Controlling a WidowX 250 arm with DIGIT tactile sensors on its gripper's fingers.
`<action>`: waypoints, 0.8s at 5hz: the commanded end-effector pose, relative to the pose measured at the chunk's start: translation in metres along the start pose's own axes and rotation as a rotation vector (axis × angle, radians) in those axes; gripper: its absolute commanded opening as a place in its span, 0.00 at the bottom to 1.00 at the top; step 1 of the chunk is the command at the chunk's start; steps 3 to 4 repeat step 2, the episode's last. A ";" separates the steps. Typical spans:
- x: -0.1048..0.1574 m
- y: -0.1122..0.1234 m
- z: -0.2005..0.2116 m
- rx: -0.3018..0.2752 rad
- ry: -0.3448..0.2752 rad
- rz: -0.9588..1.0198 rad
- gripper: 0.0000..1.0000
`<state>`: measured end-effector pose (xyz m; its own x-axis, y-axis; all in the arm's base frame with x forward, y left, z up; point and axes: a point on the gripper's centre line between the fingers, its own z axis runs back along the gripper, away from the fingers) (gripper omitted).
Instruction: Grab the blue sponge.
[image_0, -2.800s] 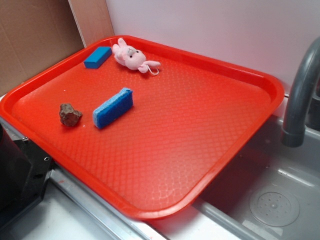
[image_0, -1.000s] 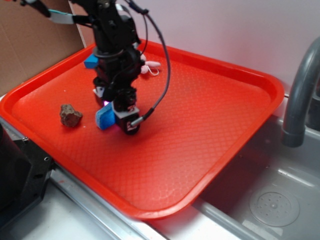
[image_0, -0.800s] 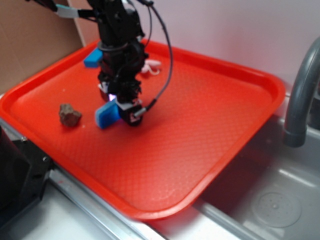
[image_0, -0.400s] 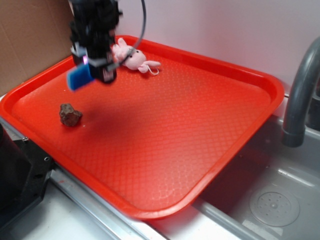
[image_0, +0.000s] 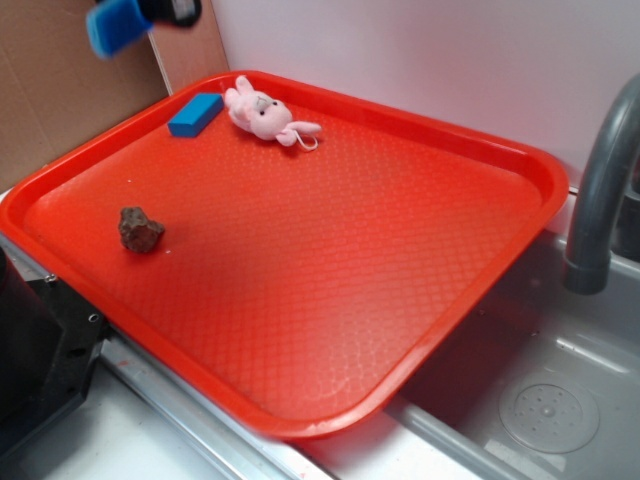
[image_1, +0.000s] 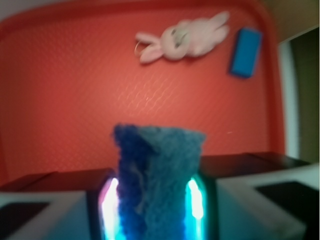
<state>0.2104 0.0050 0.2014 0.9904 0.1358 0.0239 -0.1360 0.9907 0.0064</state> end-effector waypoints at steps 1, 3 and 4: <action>0.045 0.001 -0.007 0.046 -0.083 0.144 0.00; 0.072 0.006 -0.017 0.035 -0.074 0.150 0.00; 0.072 0.006 -0.017 0.035 -0.074 0.150 0.00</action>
